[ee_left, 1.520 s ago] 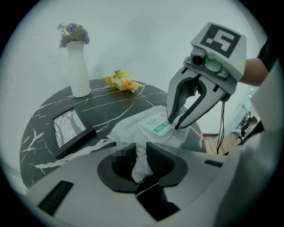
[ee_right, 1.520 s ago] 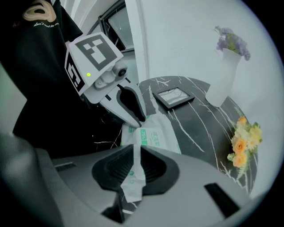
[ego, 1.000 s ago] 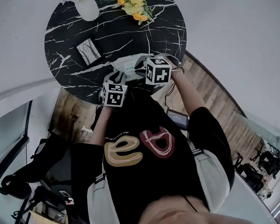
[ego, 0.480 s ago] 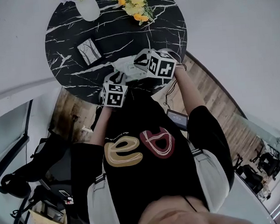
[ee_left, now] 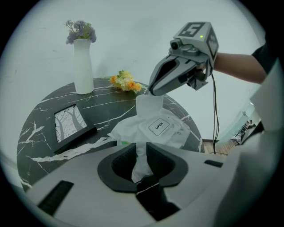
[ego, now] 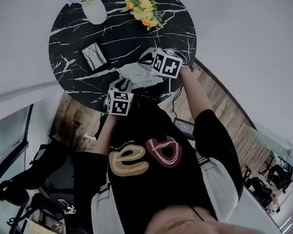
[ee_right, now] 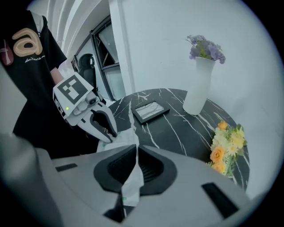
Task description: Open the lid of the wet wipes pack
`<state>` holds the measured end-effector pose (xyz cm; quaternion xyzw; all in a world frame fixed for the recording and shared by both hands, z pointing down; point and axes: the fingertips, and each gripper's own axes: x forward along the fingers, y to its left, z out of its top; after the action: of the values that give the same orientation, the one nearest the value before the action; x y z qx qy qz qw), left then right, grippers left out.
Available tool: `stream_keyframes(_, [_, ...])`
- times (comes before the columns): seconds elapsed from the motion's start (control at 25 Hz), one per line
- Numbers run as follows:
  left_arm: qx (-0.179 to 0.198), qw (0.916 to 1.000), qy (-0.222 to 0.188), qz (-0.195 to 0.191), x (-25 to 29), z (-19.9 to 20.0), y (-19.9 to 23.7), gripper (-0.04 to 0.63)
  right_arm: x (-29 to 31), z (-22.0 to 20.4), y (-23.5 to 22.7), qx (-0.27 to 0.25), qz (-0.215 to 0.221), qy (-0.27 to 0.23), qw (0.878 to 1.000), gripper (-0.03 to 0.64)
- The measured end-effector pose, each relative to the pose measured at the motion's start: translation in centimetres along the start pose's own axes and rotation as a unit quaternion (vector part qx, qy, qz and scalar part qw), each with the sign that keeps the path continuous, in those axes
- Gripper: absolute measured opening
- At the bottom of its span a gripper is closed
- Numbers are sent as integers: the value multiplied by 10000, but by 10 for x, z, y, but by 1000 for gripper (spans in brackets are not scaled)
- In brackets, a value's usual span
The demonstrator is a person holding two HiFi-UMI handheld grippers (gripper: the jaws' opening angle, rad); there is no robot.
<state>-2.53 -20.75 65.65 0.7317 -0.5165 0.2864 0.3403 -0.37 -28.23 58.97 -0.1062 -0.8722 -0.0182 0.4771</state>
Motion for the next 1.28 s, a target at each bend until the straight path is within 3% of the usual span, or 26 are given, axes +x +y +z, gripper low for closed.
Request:
stream_keyframes(0.48, [-50, 10000, -22, -8, 0, 1, 0, 83, 24, -10, -36, 689, -129, -132, 9975, 34])
stream_keyframes(0.8, [-78, 10000, -51, -31, 1, 2, 0, 83, 37, -19, -44, 1025, -595, -301, 9925, 38])
stream_keyframes(1.0, [-105, 9999, -108, -69, 1, 4, 1, 83, 36, -18, -45, 952, -892, -209, 9912, 49])
stream_keyframes(1.16, [-441, 9982, -294, -269, -5, 7, 3, 83, 20, -12, -47, 1004, -1288, -490, 9854, 61])
stream_keyframes(1.28, [-981, 9927, -553, -426, -12, 14, 10, 83, -2, -5, -51, 1429, -1738, -1085, 9683, 48])
